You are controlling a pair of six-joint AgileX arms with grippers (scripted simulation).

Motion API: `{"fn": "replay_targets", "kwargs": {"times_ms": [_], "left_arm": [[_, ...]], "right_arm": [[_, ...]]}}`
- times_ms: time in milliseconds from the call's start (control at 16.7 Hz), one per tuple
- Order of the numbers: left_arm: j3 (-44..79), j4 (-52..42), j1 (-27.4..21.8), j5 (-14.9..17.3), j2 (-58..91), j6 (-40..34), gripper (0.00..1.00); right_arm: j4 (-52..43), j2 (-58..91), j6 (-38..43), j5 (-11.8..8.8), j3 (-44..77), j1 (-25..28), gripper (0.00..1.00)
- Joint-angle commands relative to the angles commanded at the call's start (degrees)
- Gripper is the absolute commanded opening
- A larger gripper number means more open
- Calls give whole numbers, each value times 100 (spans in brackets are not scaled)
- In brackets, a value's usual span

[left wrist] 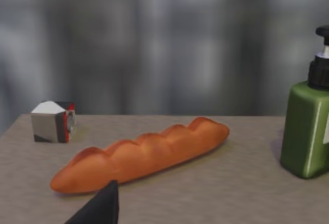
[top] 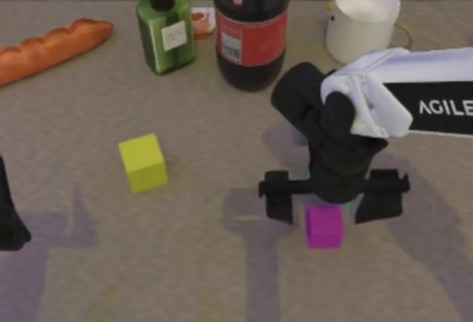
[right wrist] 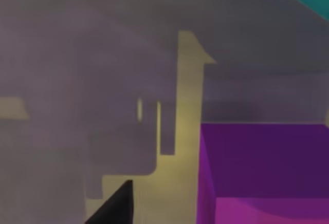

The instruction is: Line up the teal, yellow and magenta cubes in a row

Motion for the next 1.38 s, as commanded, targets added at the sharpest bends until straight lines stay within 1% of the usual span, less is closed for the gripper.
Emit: {"fn": "replay_targets", "kwargs": {"times_ms": [420,720,840,1200,1380], "left_arm": [[0,0,0,0,0,0,100],[0,0,0,0,0,0,100],[0,0,0,0,0,0,100],[53,-38,-16,4,53,29,100],[570,-391,-145,23,578,301,100]], "right_arm": [[-99,-38,1,0,79,3,100],[-1143,-406,17,-6,666,46,100],[-1403,-548,9,-4,839,59,100],[-1395,-613,-18,-7,802,41,100],[-1098,-1153,-220,-31,327,112,100]]}}
